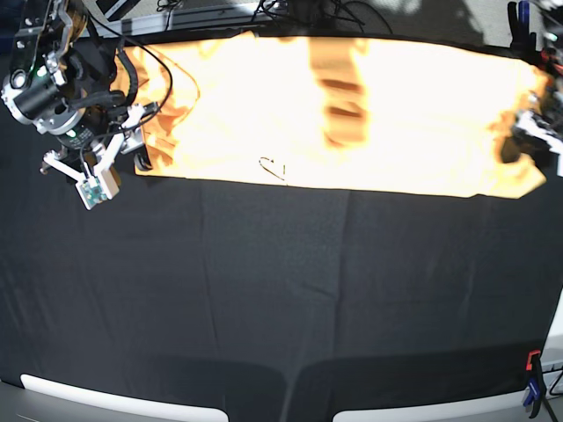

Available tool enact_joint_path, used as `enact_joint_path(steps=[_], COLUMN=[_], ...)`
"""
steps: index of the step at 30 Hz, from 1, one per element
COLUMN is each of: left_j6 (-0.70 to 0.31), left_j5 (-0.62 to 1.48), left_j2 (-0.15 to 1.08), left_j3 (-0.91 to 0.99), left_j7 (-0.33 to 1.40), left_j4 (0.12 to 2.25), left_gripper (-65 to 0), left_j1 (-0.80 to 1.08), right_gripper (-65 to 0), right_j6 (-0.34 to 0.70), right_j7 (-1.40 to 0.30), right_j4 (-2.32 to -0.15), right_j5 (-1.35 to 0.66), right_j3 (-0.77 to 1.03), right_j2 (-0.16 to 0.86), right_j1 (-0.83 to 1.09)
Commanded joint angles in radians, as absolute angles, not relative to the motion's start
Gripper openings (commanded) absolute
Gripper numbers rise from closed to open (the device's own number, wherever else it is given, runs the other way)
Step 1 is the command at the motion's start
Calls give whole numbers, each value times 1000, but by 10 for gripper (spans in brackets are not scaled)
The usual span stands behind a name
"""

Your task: Layout the t-shirt on the table in an organized manner, then fold the t-shirt properly

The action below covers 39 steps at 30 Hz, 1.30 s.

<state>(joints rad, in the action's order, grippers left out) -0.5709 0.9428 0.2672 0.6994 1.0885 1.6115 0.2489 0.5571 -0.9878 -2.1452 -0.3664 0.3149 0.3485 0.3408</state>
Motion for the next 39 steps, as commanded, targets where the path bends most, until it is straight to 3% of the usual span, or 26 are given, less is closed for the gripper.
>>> enact_joint_path(steps=[1, 7, 13, 24, 30, 31, 33, 34, 39], left_j6=[-564, -506, -451, -207, -195, -195, -224, -238, -249], left_j5=[963, 1023, 941, 605, 572, 572, 567, 557, 538], left_j2=[252, 100, 28, 12, 12, 12, 12, 12, 13], left_j3=[699, 564, 315, -57, -159, -176, -212, -228, -261], left_j7=[1076, 1021, 884, 810, 740, 730, 733, 733, 779], left_j4=[1675, 1916, 1956, 1956, 1956, 1956, 1956, 1956, 1956], left_gripper=[-650, -650, -650, -650, -650, -611, -409, -348, -334], left_j1=[271, 418, 444, 377, 376, 374, 360, 351, 294], right_gripper=[-338, -338, -338, -338, -338, -338, -338, -338, -338], right_j6=[557, 557, 557, 557, 557, 557, 557, 557, 556], right_j7=[-964, -963, -965, -965, -965, -968, -979, -990, -1055], right_j4=[-2164, -2164, -2164, -2164, -2164, -2164, -2164, -2164, -2164], right_j5=[-370, -370, -370, -370, -370, -371, -375, -379, -455], right_j3=[321, 321, 321, 321, 321, 321, 321, 321, 334], right_j2=[360, 360, 360, 360, 360, 360, 360, 360, 361], right_j1=[332, 332, 332, 332, 332, 332, 332, 332, 332])
